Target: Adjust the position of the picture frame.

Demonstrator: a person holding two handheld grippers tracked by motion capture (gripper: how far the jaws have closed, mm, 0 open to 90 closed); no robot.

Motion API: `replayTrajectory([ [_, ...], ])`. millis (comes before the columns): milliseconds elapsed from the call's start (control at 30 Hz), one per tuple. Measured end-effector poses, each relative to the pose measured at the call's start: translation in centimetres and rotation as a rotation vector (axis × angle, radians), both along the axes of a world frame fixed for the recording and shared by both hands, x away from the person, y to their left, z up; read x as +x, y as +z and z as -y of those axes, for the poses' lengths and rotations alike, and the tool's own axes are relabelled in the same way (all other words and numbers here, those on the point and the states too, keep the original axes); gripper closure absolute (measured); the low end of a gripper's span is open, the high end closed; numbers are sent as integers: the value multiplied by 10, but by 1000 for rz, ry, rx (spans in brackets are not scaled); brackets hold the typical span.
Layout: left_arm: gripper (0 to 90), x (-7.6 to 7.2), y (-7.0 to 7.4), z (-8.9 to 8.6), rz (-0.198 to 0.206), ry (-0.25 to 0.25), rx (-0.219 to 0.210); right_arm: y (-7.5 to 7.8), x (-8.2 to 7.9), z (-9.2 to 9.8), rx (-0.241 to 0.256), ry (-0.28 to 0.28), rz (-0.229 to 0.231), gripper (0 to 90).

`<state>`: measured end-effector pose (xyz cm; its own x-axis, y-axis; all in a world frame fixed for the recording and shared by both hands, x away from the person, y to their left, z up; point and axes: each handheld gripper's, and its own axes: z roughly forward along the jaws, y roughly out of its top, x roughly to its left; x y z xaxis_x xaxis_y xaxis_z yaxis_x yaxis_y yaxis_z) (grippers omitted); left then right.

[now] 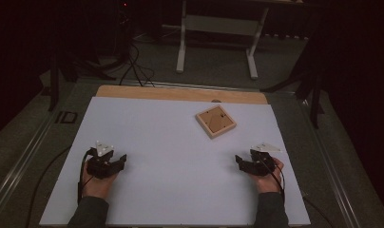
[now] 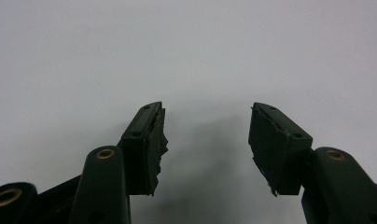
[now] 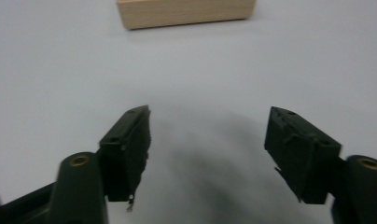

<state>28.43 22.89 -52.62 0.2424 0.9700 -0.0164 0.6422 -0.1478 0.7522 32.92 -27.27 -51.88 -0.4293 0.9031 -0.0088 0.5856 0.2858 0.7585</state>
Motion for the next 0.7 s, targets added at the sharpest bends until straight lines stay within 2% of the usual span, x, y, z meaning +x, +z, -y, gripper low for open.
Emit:
replayTrajectory([
  [100, 425, -3, 6, -1, 27, -12, -6, 1, -1, -4, -22, 23, 10, 280],
  [333, 450, -1, 9, -8, 35, -6, -39, 4, -1, -3, -7, 24, 28, 285],
  [700, 450, 0, 11, -9, 54, 6, -24, 6, -2, -3, -7, 45, 41, 288],
])
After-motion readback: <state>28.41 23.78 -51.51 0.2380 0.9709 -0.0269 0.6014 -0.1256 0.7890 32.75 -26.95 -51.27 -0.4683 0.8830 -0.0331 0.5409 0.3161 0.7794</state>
